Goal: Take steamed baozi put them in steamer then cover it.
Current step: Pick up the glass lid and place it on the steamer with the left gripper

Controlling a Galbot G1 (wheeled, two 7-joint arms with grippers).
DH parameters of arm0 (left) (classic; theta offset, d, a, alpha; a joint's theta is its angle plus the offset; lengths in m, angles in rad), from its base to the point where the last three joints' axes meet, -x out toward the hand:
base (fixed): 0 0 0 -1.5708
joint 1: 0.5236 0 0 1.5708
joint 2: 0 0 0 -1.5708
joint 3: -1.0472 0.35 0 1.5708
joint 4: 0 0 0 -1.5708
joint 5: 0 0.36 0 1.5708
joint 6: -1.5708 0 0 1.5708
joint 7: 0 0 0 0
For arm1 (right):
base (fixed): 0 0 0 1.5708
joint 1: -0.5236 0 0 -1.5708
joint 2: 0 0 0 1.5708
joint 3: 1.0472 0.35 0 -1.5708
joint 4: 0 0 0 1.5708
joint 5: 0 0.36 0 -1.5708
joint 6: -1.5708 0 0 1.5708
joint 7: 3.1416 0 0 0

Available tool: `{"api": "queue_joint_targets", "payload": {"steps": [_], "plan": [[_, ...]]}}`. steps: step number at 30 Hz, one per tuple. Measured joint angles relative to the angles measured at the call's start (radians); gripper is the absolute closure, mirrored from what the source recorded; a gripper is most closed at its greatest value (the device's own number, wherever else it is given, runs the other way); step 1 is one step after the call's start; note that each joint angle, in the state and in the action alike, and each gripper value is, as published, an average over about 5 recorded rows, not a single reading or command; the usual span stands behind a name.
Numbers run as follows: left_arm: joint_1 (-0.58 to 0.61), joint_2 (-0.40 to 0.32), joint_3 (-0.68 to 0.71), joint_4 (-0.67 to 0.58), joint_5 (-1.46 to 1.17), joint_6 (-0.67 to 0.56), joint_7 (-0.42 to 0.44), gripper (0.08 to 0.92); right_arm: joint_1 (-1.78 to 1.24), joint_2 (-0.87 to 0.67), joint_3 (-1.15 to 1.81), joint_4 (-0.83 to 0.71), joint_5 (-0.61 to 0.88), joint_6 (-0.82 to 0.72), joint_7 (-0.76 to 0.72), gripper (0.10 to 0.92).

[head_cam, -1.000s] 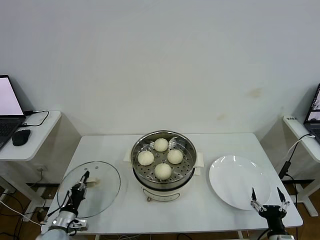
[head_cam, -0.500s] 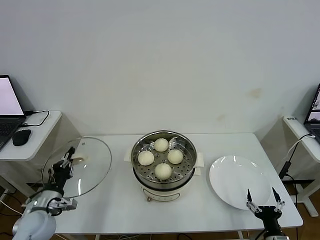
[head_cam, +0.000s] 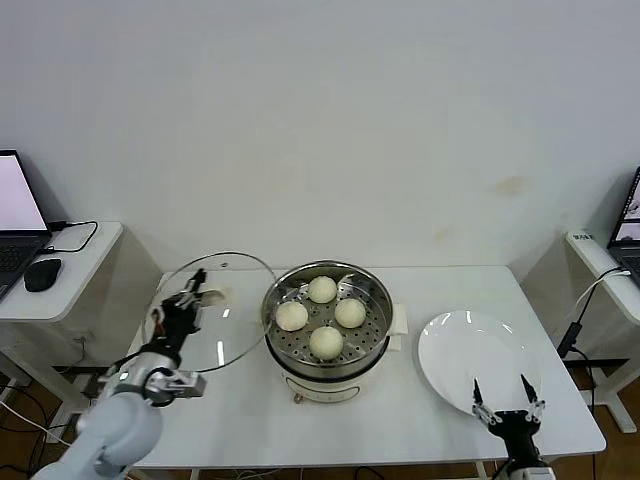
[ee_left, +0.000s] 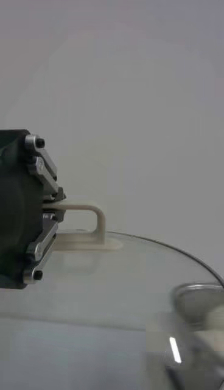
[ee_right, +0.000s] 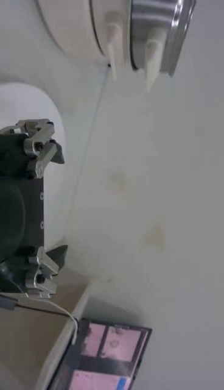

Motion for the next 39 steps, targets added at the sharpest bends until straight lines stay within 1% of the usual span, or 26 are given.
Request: {"api": "queue_joint_targets", "payload": {"steps": [9, 16, 21, 26, 39], "plan": [[-0.168, -0.087, 0.198, 0.013, 0.089, 0.086, 0.091, 0.859, 0.013, 0.018, -0.036, -0.017, -0.050, -0.004, 0.001, 0.203], [-0.256, -0.171, 0.310, 0.045, 0.186, 0.122, 0.163, 0.859, 0.014, 0.027, -0.050, -0.024, -0.082, -0.004, -0.001, 0.203], [-0.301, -0.222, 0.367, 0.071, 0.265, 0.133, 0.206, 0.859, 0.017, 0.032, -0.059, -0.032, -0.097, -0.002, -0.002, 0.203], [-0.337, -0.258, 0.409, 0.102, 0.327, 0.140, 0.234, 0.859, 0.018, 0.030, -0.062, -0.040, -0.104, 0.001, -0.004, 0.203], [-0.378, -0.336, 0.471, 0.186, 0.415, 0.146, 0.267, 0.859, 0.020, 0.033, -0.073, -0.047, -0.118, 0.002, -0.005, 0.203]]}}
